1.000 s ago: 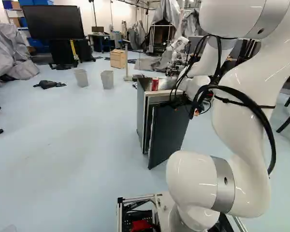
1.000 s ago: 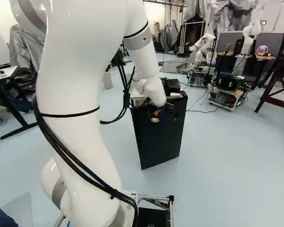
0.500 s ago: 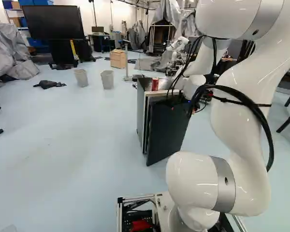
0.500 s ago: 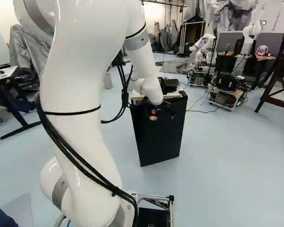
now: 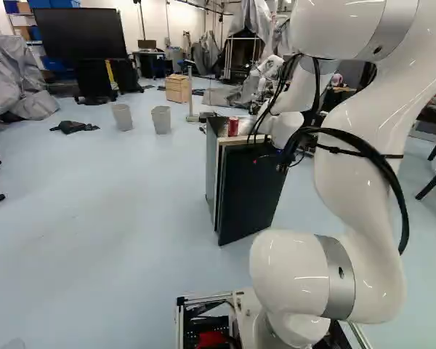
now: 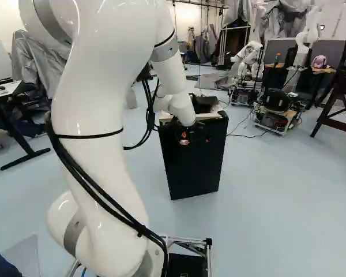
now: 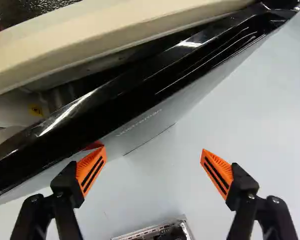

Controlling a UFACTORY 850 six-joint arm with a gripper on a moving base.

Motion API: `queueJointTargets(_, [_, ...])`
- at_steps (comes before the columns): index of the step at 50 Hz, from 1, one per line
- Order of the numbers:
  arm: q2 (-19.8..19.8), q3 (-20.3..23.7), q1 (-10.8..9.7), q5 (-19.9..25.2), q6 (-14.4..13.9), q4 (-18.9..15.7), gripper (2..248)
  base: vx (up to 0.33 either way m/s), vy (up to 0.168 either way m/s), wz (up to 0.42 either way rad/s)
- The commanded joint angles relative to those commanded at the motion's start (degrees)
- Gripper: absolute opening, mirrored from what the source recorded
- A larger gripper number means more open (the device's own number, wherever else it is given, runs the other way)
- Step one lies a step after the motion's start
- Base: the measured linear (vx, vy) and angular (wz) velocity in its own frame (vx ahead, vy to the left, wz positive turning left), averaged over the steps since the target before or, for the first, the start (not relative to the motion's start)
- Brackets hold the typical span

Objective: Grab a drink from the fridge

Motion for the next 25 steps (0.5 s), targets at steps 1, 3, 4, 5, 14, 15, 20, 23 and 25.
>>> queueJointTargets(1, [-0.05, -0.06, 0.09, 0.00, 0.00, 0.00, 247, 0.000, 0.000, 0.000])
queueJointTargets(3, [-0.14, -0.18, 0.26, 0.00, 0.00, 0.00, 247, 0.000, 0.000, 0.000])
queueJointTargets(4, [-0.19, -0.24, 0.35, 0.00, 0.00, 0.00, 247, 0.000, 0.000, 0.000])
queueJointTargets(5, [-0.24, -0.30, 0.44, 0.00, 0.00, 0.00, 247, 0.000, 0.000, 0.000])
queueJointTargets(14, [-0.67, -0.86, 1.22, 0.00, 0.00, 0.00, 247, 0.000, 0.000, 0.000])
queueJointTargets(15, [-0.72, -0.93, 1.31, 0.00, 0.00, 0.00, 247, 0.000, 0.000, 0.000])
queueJointTargets(20, [-0.96, -1.24, 1.74, 0.00, 0.00, 0.00, 247, 0.000, 0.000, 0.000])
queueJointTargets(23, [-1.10, -1.42, 1.99, 0.00, 0.00, 0.00, 247, 0.000, 0.000, 0.000])
queueJointTargets(25, [-1.19, -1.54, 2.16, 0.00, 0.00, 0.00, 247, 0.000, 0.000, 0.000])
